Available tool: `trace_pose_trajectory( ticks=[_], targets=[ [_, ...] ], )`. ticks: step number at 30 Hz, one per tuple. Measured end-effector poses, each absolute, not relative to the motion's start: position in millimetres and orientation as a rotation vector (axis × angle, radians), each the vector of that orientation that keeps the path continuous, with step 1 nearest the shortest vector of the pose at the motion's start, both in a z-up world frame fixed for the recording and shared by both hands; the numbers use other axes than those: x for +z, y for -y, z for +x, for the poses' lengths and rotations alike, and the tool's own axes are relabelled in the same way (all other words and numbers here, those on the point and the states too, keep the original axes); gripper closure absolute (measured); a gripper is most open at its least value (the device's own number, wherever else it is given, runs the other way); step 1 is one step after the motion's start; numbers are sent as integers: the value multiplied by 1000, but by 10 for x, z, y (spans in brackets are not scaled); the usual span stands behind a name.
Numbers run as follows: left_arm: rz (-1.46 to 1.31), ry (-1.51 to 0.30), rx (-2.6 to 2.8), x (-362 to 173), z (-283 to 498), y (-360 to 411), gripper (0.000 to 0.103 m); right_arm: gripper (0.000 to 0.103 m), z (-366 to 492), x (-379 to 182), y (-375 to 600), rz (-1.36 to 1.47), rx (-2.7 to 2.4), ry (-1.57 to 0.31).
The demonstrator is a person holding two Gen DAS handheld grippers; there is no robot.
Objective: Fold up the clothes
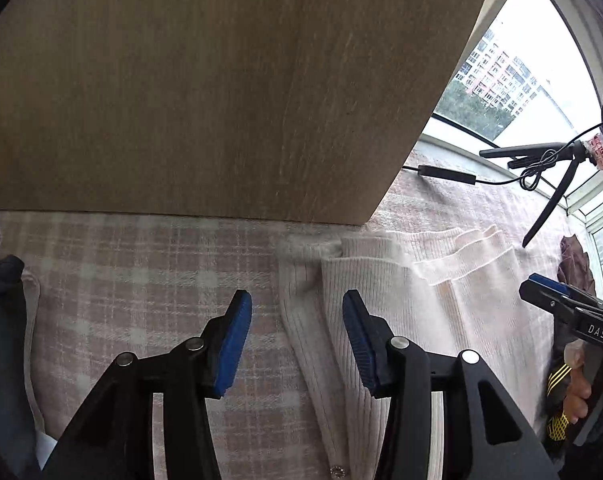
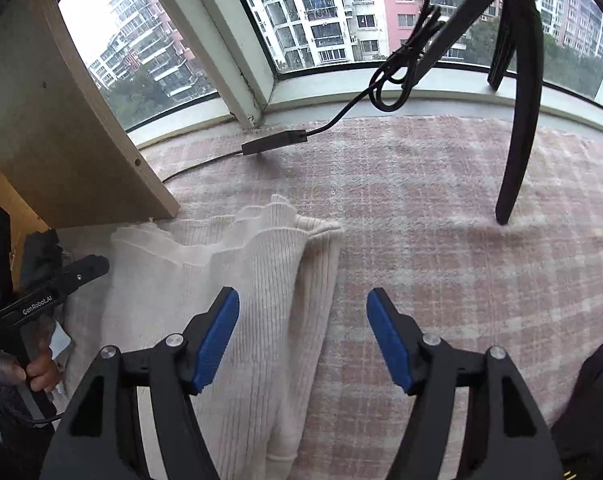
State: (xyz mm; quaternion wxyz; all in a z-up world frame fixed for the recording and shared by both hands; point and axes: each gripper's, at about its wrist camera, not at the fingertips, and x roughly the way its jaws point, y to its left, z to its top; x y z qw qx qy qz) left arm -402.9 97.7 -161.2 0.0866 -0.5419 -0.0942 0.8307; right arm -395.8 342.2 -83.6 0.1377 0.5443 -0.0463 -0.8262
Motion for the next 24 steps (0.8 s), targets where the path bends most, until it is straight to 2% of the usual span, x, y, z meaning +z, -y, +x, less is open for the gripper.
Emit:
trace_pose_trajectory(
  ticks=[3, 7, 11, 13, 15, 17, 20, 24],
  targets=[
    [-1649, 240, 2465, -1718, -4149, -1040, 56, 37, -4092, -939, -3343, 1606, -2370, 72],
    [-1651, 207, 2470, -1812, -4285, -996, 49, 37, -4259, -1070, -3392, 1581, -2293, 107],
    [-1646, 182, 2448, -1811, -4354, -1005, 47, 36, -4312, -1137, -3440, 1556, -2224, 139],
    [-1642, 190, 2419, -1792, -4359, -1003, 47, 38, -4304, -1138, -3414, 1551, -2210, 136],
    [-1621, 272, 2389, -1739, -4342, -924, 48, 42, -4298, -1140, -3391, 1550, -2190, 143],
    [-1584, 416, 2359, -1644, -4298, -768, 48, 42, -4310, -1137, -3377, 1559, -2178, 152],
    [-1538, 521, 2312, -1530, -4258, -671, 47, 42, -4323, -1078, -3406, 1555, -2165, 229],
    [-1590, 407, 2302, -1590, -4299, -865, 46, 42, -4330, -1011, -3342, 1541, -2164, 220]
  ],
)
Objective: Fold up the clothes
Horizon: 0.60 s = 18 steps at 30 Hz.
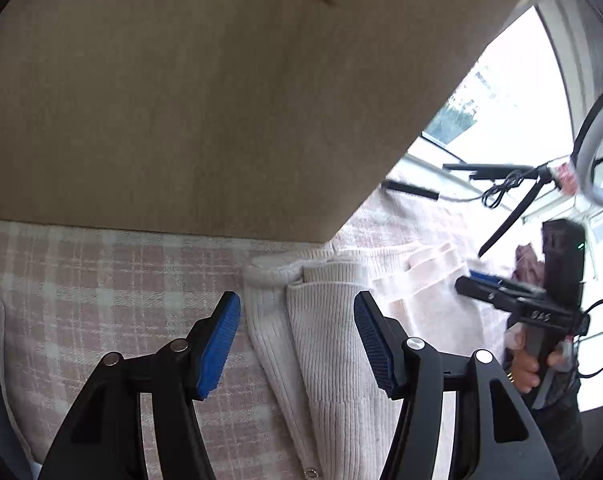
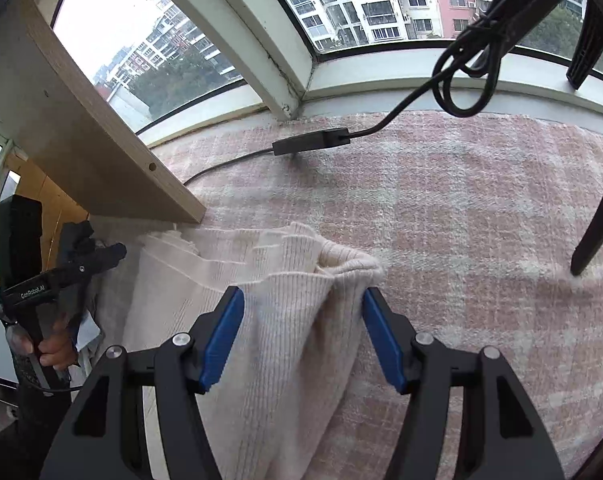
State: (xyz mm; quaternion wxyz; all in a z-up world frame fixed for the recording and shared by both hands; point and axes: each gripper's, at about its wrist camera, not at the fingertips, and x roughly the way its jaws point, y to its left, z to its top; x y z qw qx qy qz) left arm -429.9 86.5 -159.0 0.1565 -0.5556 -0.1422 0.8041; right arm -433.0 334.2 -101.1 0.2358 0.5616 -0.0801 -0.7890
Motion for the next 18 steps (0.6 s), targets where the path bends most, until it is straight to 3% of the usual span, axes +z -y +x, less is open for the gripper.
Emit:
trace_pose_trajectory(
  ticks=[4, 6, 10, 11, 12, 13, 15, 18],
  targets=[
    [-1650, 309, 2289, -1747, -4296, -1073, 45, 42, -4331, -1088, -3306, 1564, -2160, 157],
    [-1665, 281, 2307, -1802, -4327, -1096, 32, 42, -4342, -1149, -3334, 1577, -2145, 167],
    [-1623, 299, 2291, -1838, -4394, -1071, 33, 43, -4350, -1163, -3395, 1548, -2116, 193],
    [-1606, 302, 2289, -1836, -4397, -1076, 41, 45, -4360, -1169, -3410, 1546, -2104, 202],
    [-1592, 311, 2268, -1838, -4403, -1093, 54, 54, -4365, -1177, -3423, 1542, -2081, 229],
    [-1584, 325, 2244, -1836, -4412, -1129, 60, 65, -4370, -1185, -3437, 1537, -2055, 259],
    [-1561, 314, 2222, -1817, -4415, -1190, 78, 72, -4373, -1198, -3452, 1526, -2020, 298],
    [-1532, 280, 2234, -1737, -4372, -1245, 83, 80, -4314, -1124, -3502, 1493, -2030, 337]
  ],
)
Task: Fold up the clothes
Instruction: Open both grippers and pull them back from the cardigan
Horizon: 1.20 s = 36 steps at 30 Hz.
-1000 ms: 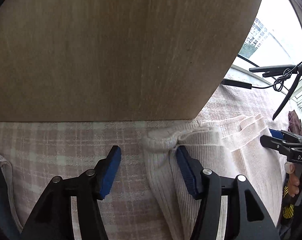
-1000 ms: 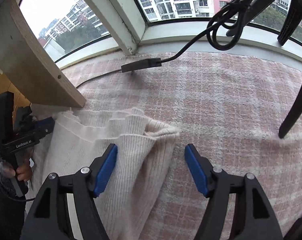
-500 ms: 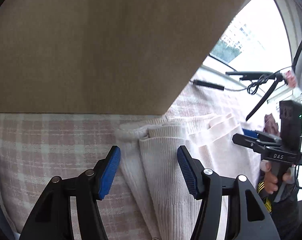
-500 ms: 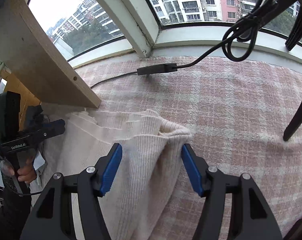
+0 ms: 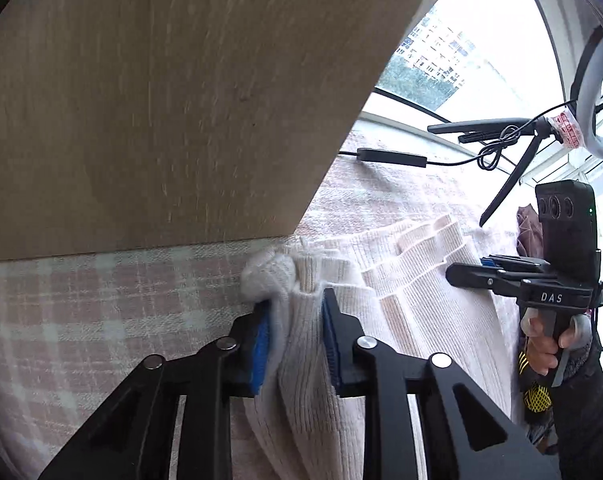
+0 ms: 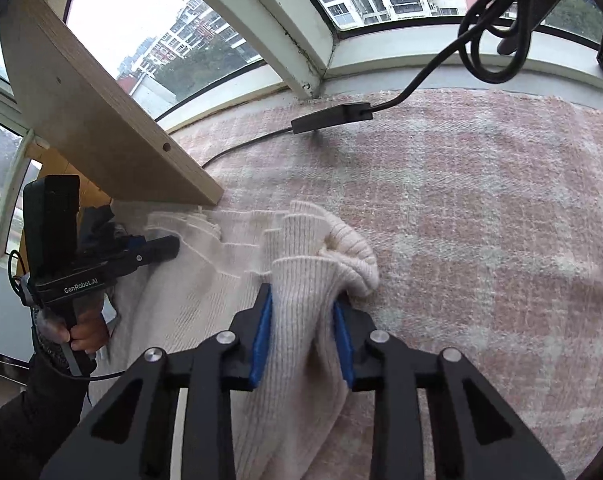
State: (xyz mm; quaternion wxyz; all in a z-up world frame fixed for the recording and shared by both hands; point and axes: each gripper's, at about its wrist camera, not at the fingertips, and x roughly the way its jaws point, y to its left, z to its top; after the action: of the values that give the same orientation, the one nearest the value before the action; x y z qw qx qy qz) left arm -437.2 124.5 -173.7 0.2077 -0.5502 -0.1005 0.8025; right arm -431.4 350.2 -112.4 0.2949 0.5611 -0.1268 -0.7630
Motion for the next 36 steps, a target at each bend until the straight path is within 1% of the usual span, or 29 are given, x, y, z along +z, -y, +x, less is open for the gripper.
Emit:
trace_pose_trajectory(
  ticks=[4, 5, 9, 12, 15, 18, 20, 22, 24, 25, 26, 27, 30, 34, 36],
  targets=[
    [-1467, 329, 2235, -1510, -4207, -1171, 84, 83, -4184, -929, -3596, 1435, -2060, 395],
    [-1446, 343, 2235, -1393, -4129, -1078, 85, 83, -4125, -827, -3635, 1405, -2069, 398],
    [-1339, 304, 2270, -857, -3832, -982, 86, 84, -3804, -298, -3731, 1277, -2114, 381],
    [-1227, 261, 2301, -310, -3542, -818, 88, 84, -3539, 201, -3718, 1177, -2178, 296],
    [-1084, 210, 2353, 201, -3318, -923, 89, 84, -3261, 693, -3704, 1050, -2246, 220],
    [-1000, 143, 2395, 483, -2974, -956, 88, 84, -2922, 955, -3699, 970, -2319, 123],
    [-1006, 84, 2417, 413, -2756, -1052, 89, 84, -2677, 943, -3683, 960, -2357, 50],
    [-1035, 33, 2404, 193, -2445, -1077, 89, 84, -2403, 742, -3693, 971, -2368, 3],
    [-1192, -6, 2315, -269, -2113, -1065, 88, 84, -2109, 348, -3691, 1030, -2371, -64],
    [-1269, -25, 2268, -499, -1947, -1060, 87, 82, -1955, 119, -3685, 1073, -2373, -110],
    [-1344, -45, 2218, -730, -1780, -1054, 85, 81, -1838, -176, -3679, 1167, -2348, -158],
    [-1420, -63, 2167, -956, -1616, -1043, 85, 81, -1720, -418, -3735, 1284, -2309, -157],
    [-1671, -98, 2030, -1528, -1165, -947, 88, 81, -1365, -1120, -3928, 1634, -2161, -134],
    [-1625, 22, 2094, -1307, -970, -666, 88, 81, -1093, -834, -4249, 1558, -2210, 40],
    [-1566, 49, 2155, -1130, -1008, -569, 82, 81, -1170, -609, -4337, 1482, -2246, 126]
  ],
)
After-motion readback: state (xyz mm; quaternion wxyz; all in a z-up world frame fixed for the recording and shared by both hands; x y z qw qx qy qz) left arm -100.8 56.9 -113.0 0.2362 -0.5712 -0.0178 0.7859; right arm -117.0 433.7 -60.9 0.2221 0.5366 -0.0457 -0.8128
